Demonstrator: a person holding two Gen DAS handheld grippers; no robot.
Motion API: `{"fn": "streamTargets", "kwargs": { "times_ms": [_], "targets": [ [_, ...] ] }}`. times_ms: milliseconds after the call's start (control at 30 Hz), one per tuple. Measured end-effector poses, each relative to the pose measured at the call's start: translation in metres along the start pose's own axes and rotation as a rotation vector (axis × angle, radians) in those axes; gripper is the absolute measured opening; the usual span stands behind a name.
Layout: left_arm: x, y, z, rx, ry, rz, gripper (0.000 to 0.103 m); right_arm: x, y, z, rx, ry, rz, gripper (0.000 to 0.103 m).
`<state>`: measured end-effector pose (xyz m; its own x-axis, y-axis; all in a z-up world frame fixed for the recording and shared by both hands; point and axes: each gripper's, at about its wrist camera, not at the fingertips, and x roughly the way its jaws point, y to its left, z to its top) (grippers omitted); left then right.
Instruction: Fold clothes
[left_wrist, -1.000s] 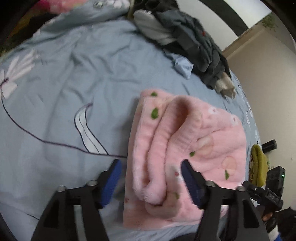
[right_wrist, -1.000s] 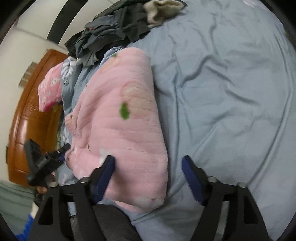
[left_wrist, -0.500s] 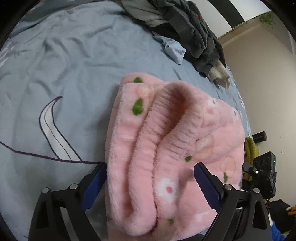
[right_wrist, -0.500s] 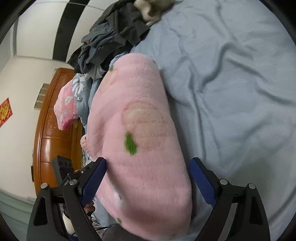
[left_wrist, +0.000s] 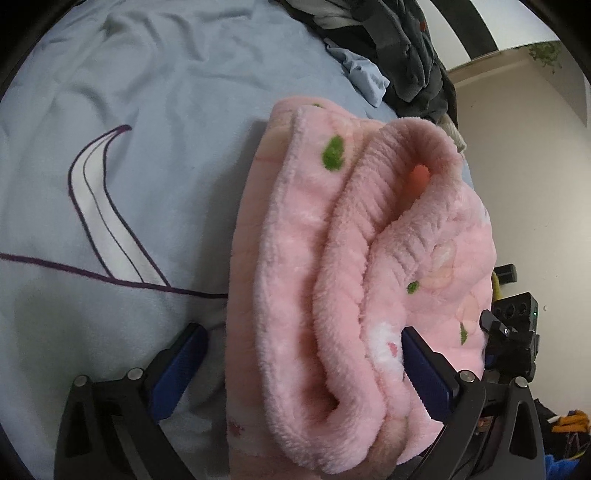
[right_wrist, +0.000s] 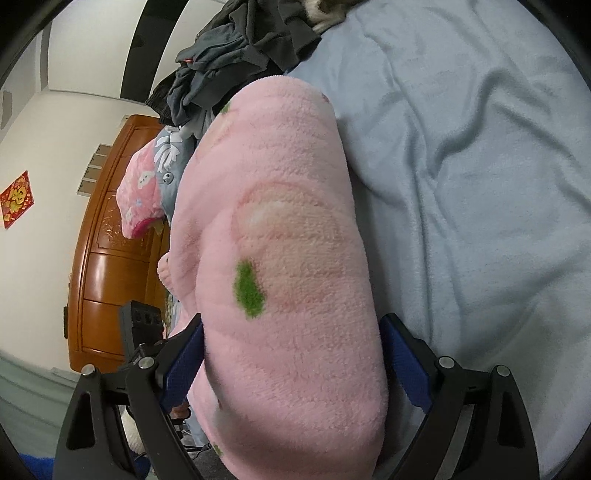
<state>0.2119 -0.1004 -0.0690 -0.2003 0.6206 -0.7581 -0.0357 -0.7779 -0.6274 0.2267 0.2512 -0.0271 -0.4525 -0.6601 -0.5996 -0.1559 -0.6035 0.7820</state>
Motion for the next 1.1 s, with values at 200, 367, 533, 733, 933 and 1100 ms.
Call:
{"fn": "streamTargets", "kwargs": {
  "times_ms": [200, 367, 533, 733, 933, 1100],
  "targets": [
    [-0.006, -0.010, -0.001, 0.026, -0.038, 0.030, 0.099, 0.003, -0.003, 0.001, 0.008, 0.000, 0.015, 0.092],
    [-0.007, -0.012, 0.002, 0.002, -0.077, 0.007, 0.077, 0.004, -0.004, 0.006, 0.021, 0.000, 0.025, 0.090],
    [-0.013, -0.021, -0.001, 0.008, -0.095, 0.049, 0.053, 0.004, 0.001, 0.011, 0.056, 0.005, 0.013, 0.063],
    [-0.035, -0.058, -0.005, 0.062, -0.136, 0.109, 0.041, -0.016, 0.023, 0.010, 0.032, 0.001, -0.011, 0.045],
    [-0.065, -0.116, -0.022, 0.150, -0.182, 0.080, 0.041, -0.072, 0.055, 0.003, -0.048, -0.068, 0.008, 0.044],
    [-0.057, -0.188, -0.029, 0.254, -0.182, 0.030, 0.041, -0.151, 0.048, -0.004, -0.089, -0.153, 0.014, 0.044]
  ]
}}
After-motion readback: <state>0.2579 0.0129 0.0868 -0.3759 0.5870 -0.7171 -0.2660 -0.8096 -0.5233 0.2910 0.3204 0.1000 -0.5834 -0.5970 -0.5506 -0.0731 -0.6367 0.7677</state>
